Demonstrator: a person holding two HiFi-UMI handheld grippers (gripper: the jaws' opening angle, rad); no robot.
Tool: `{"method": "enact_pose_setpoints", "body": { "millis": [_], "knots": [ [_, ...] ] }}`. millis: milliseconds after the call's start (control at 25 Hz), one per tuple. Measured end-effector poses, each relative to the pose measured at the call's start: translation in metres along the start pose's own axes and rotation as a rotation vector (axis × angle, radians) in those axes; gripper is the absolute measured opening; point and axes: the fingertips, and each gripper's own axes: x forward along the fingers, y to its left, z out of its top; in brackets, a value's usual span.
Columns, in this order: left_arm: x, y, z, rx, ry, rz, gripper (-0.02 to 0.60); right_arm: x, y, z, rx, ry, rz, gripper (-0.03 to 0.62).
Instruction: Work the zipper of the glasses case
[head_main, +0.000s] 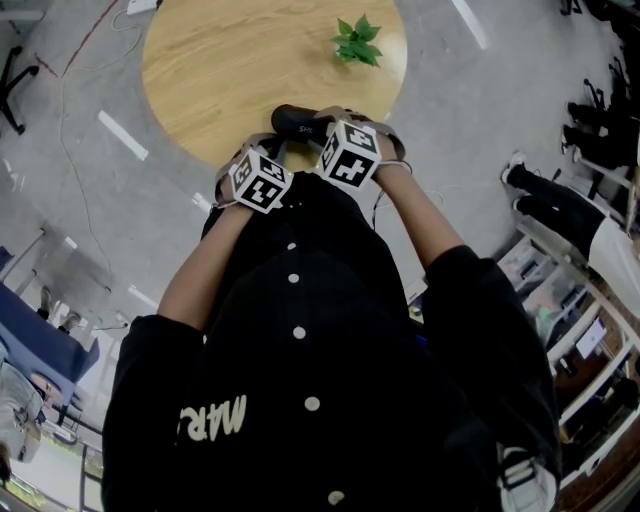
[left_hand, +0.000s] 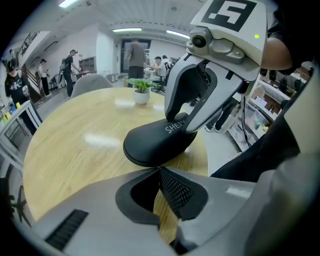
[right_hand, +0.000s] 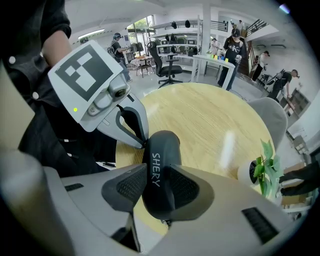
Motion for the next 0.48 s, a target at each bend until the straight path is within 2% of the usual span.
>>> {"method": "enact_pose_setpoints", "body": {
  "millis": [360,480],
  "knots": [
    [-0.0065,0.0009,-0.0022,0.238,0.083,-0.012,0.003,0.0003,0.0002,-0.0008,-0.004,0.018,-0.035,0.147],
    [-0.0095,0.0045,-0.0025,0.275,0.106,-0.018,0.003,-0.0003,0.0008,0.0003,-0.002,0.023,-0.042,0.147]
  ]
}}
